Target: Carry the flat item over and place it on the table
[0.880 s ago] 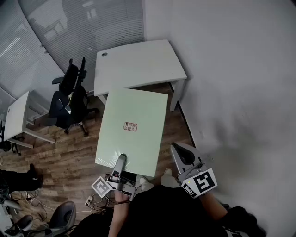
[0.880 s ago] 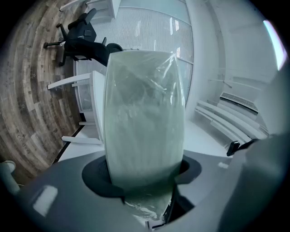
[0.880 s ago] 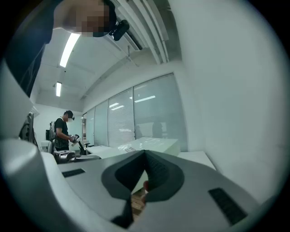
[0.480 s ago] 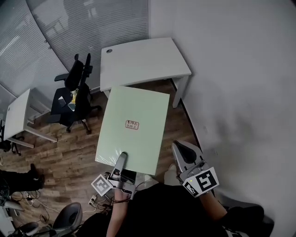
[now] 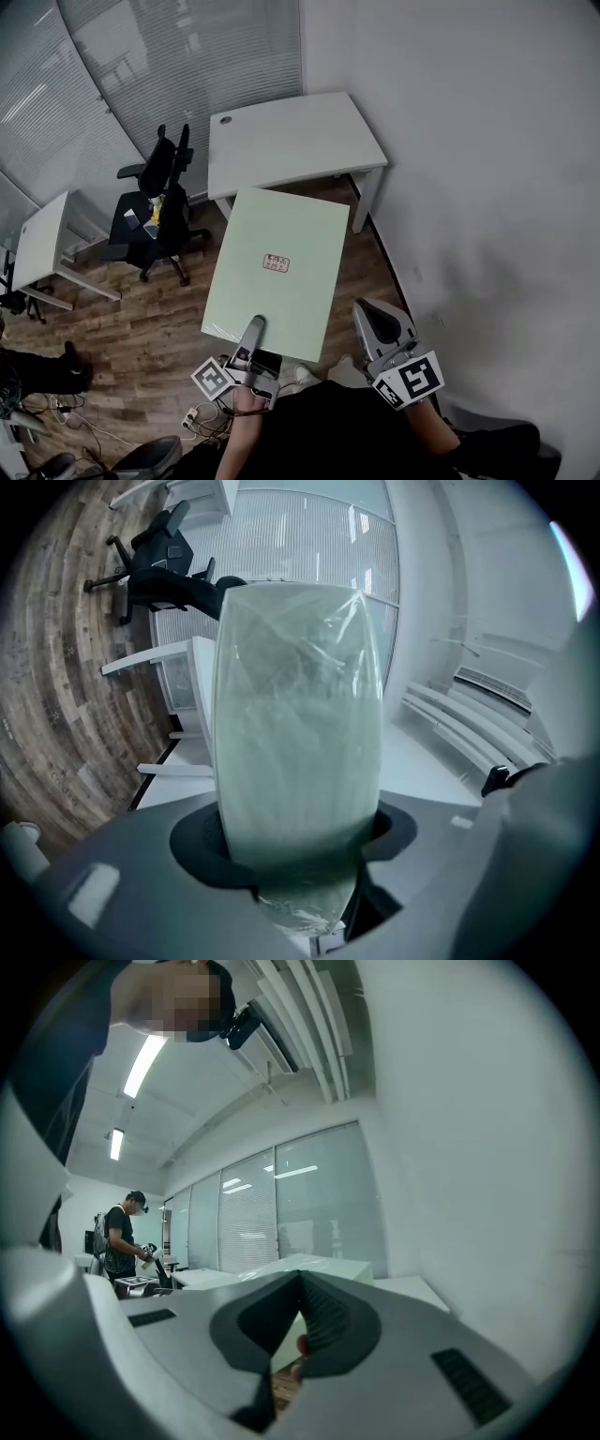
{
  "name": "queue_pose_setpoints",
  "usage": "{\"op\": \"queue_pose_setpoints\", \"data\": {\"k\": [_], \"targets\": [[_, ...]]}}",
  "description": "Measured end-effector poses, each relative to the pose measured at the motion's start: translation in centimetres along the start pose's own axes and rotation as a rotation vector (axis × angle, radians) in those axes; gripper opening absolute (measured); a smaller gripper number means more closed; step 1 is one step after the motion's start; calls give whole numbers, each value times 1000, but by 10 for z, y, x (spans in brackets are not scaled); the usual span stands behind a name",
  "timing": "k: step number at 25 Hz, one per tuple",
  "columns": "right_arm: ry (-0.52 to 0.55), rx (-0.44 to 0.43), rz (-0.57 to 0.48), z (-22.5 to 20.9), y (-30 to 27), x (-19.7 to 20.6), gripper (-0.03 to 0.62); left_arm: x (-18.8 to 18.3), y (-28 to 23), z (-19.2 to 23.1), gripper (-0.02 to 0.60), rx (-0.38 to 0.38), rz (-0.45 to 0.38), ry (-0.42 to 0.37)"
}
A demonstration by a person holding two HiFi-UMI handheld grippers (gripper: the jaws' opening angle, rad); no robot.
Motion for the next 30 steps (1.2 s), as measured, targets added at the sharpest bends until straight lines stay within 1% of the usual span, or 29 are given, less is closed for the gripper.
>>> {"op": "queue_pose_setpoints", "data": {"k": [3, 5, 9, 14, 18, 20, 23, 26, 30], "targets": [[-38, -3, -1, -28, -3, -4, 0, 14, -21, 5, 278, 7, -25, 13], [-58, -11, -9, -35, 1, -9, 0, 21, -25, 1, 278, 12, -33, 11], [-64, -32, -46, -42, 7, -13, 0, 35, -31, -8, 276, 27, -25, -23], [-32, -48, -69, -52, 10, -12, 0, 47, -40, -4, 276, 0, -26, -79], [-40, -59, -86, -85, 35, 0, 0, 82, -48, 13, 276, -5, -50, -87], [-71, -66, -96, -90, 42, -4, 0, 86, -49, 12, 276, -2, -64, -84], [-101, -62, -85, -96, 46, -9, 0, 90, -51, 8, 276, -13, -67, -97], [-75, -47, -62, -99, 47, -5, 0, 95, -53, 8, 276, -11, -54, -101], [-46, -53, -42, -95, 48, -7, 0, 103, -59, 4, 276, -3, -44, -95]]}}
Point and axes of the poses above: the fingertips, and each gripper's own axes: y backward along the fingers, z to its left, x out of its underside, the point moved 3 cm from there along y, backward along the fingers, and after that the axes turned 13 degrees about x, right-handed, at the moved point
